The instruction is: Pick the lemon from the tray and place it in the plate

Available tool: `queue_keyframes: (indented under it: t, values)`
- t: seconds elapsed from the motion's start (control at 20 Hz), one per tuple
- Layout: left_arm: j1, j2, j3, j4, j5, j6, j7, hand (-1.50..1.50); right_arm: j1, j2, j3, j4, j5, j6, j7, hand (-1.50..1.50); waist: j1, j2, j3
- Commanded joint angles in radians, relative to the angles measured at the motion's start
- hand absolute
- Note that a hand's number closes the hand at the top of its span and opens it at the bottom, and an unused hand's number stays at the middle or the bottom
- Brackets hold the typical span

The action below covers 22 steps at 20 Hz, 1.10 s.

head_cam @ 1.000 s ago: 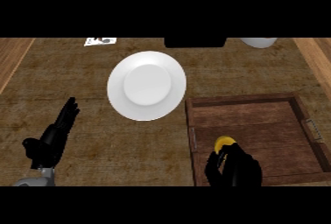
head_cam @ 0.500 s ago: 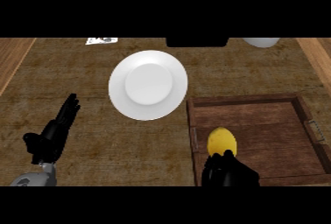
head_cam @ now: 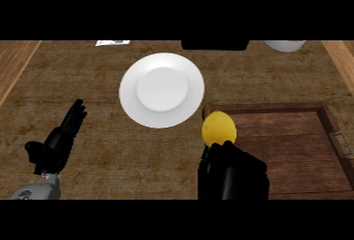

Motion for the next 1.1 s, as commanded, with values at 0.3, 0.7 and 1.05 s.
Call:
queue_keyframes:
  t: [0.3,0.7,1.05]
  values:
    - [-0.047,-0.009,-0.015,0.005,-0.011,-0.01,0.019,0.0,-0.381,0.029,-0.174,0.297,-0.322,-0.063,0.18,1.5,0.034,0.011,0.001]
    - [-0.053,-0.027,-0.029,0.002,-0.021,-0.011,0.01,0.0,-0.588,0.029,-0.284,0.652,-0.481,-0.243,0.085,1.5,0.056,0.015,0.001]
    - [-0.057,-0.021,-0.022,0.035,-0.013,-0.038,-0.016,0.0,-0.688,0.03,-0.306,0.88,-0.583,-0.386,0.06,1.5,0.076,0.019,0.0]
